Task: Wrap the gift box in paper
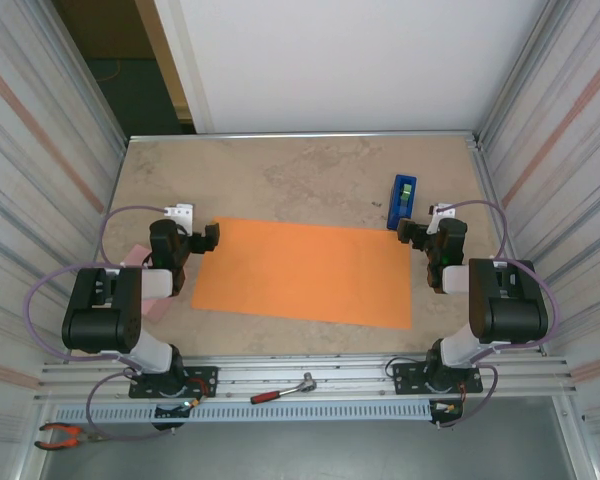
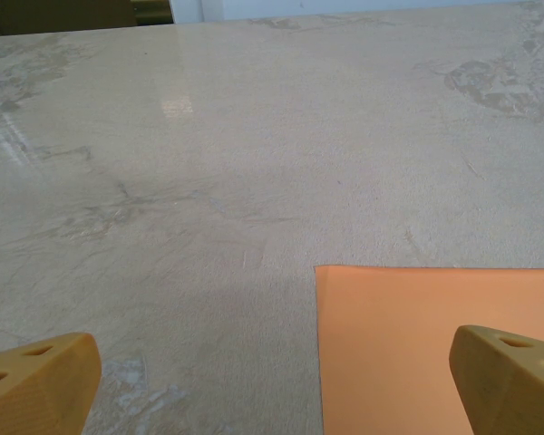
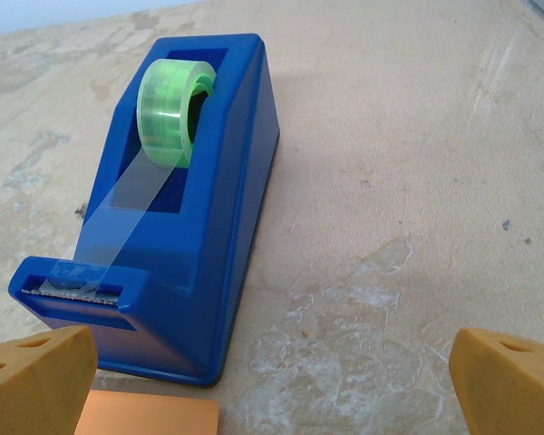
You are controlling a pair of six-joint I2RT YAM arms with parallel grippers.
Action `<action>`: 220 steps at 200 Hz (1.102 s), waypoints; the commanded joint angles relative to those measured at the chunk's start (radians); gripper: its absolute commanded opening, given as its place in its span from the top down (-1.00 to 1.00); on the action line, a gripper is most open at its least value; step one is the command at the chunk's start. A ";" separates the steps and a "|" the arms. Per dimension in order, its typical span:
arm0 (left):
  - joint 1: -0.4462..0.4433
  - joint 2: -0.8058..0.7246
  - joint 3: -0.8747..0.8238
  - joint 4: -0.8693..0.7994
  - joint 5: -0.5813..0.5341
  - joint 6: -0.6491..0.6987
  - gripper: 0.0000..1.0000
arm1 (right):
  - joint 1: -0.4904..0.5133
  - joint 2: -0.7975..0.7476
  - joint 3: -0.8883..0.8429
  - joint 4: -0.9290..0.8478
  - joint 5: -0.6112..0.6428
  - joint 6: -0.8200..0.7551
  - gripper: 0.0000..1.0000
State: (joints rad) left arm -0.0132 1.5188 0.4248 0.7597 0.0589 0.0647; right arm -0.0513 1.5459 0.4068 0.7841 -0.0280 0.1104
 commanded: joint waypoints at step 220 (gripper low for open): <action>-0.035 -0.472 0.350 -1.344 -0.285 -0.790 -0.98 | 0.081 -0.551 0.284 -0.983 -0.071 0.387 -0.96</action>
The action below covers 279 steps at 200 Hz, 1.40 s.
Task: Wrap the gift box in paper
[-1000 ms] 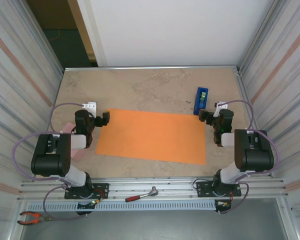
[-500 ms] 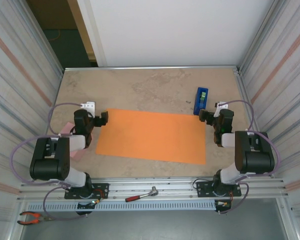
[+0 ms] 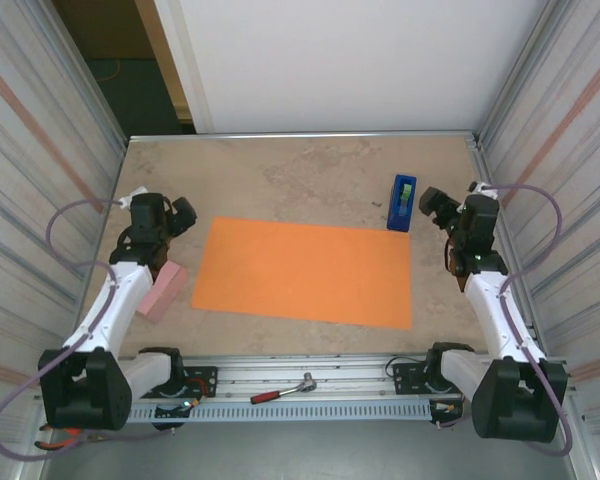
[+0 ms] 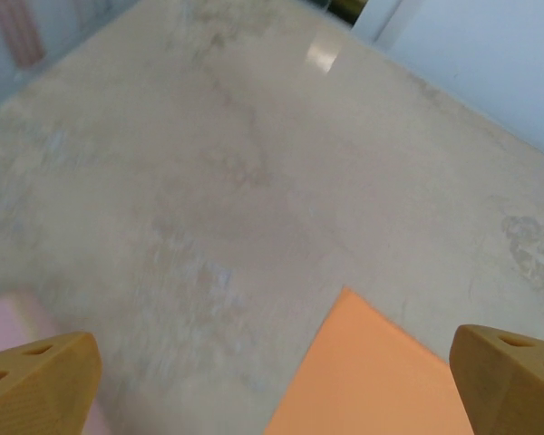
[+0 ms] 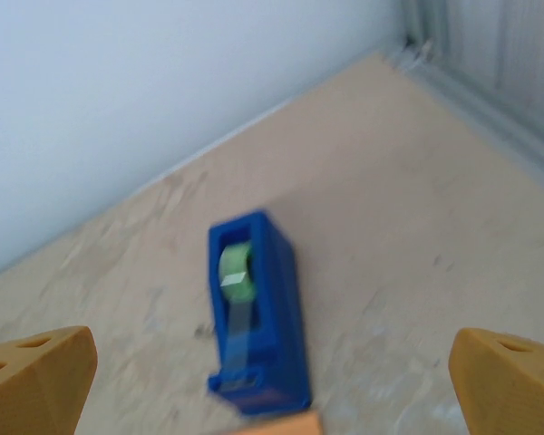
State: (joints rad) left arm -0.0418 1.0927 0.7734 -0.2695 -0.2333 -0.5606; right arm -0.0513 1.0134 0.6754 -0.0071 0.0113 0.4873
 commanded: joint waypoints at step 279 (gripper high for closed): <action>-0.014 1.099 0.942 -0.037 0.395 0.235 -0.98 | 0.381 0.010 -0.023 -0.293 0.004 0.080 -0.96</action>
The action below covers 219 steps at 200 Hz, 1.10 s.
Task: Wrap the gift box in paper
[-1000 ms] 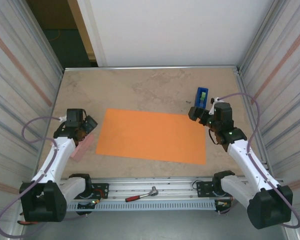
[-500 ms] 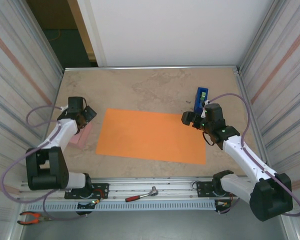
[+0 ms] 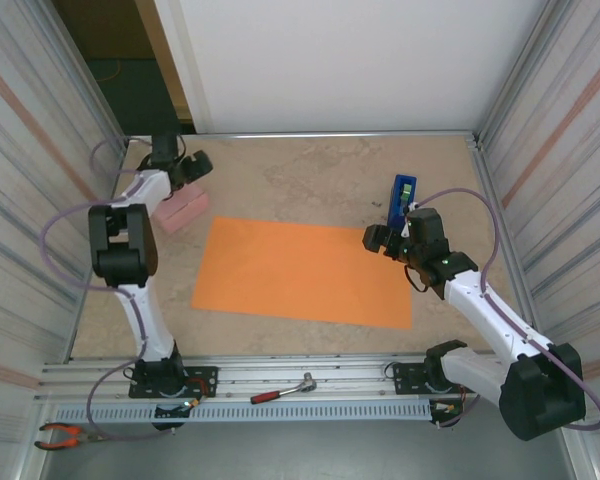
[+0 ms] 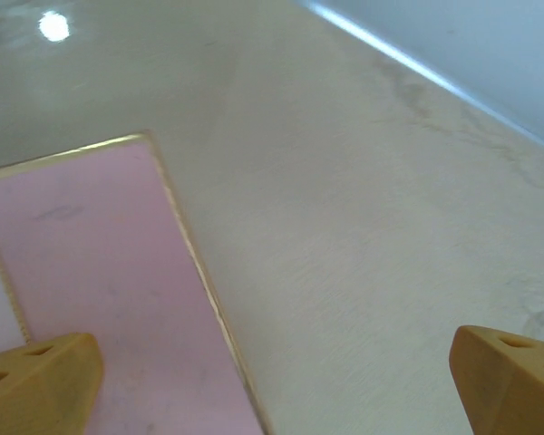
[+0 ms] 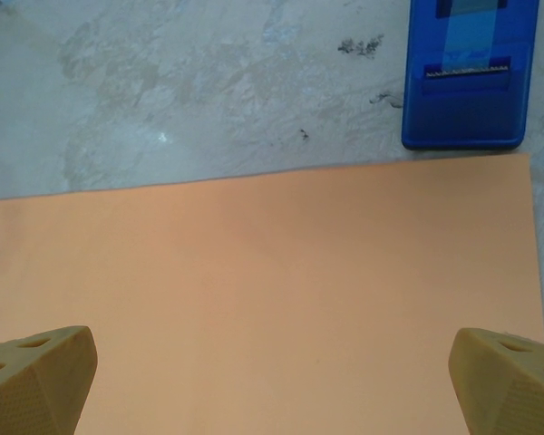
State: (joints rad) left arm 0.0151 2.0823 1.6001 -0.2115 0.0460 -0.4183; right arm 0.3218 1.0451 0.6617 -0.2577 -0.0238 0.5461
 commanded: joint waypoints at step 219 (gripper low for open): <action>-0.296 -0.104 0.066 -0.058 0.446 0.064 -0.97 | 0.013 0.366 0.255 0.084 -0.189 0.120 -0.98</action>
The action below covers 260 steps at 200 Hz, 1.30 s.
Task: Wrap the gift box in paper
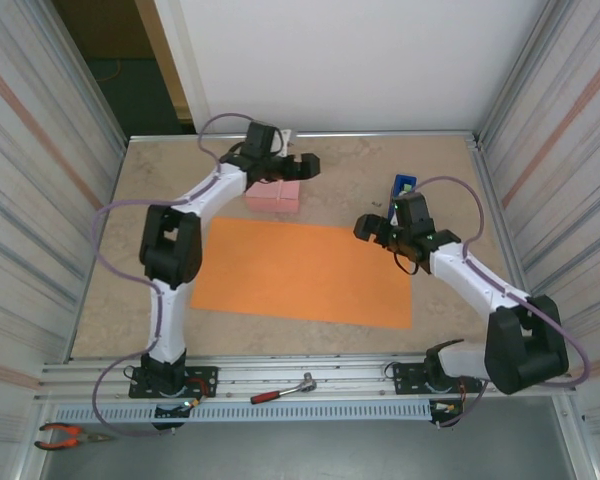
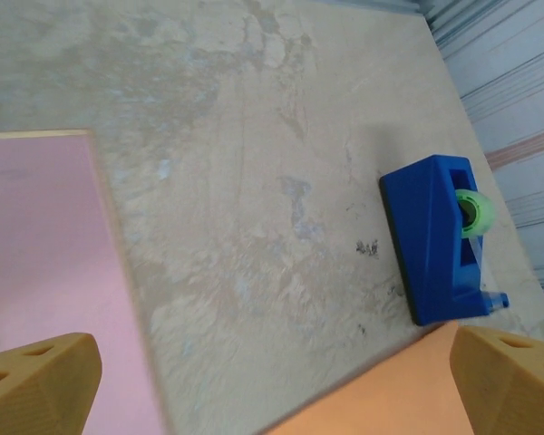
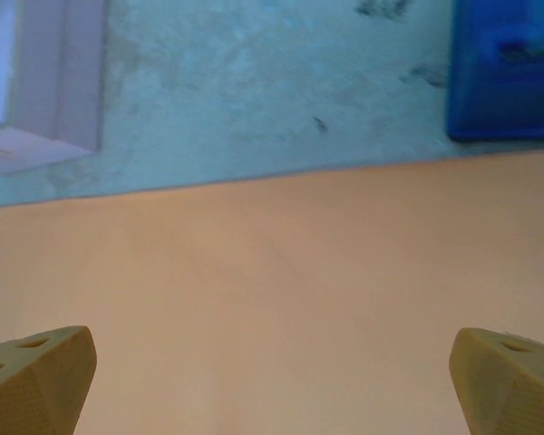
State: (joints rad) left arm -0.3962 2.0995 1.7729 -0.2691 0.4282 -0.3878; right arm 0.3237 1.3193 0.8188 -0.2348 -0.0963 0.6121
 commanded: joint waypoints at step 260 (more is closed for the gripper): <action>0.257 0.199 -0.048 0.001 0.404 0.038 -0.09 | 0.120 1.134 1.138 0.105 -0.463 0.296 0.08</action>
State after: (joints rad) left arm -0.1028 2.2711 1.6932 -0.2523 0.7403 -0.3439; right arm 0.4149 2.4294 1.9305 -0.1398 -0.4831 0.8909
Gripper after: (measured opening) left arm 0.583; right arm 0.524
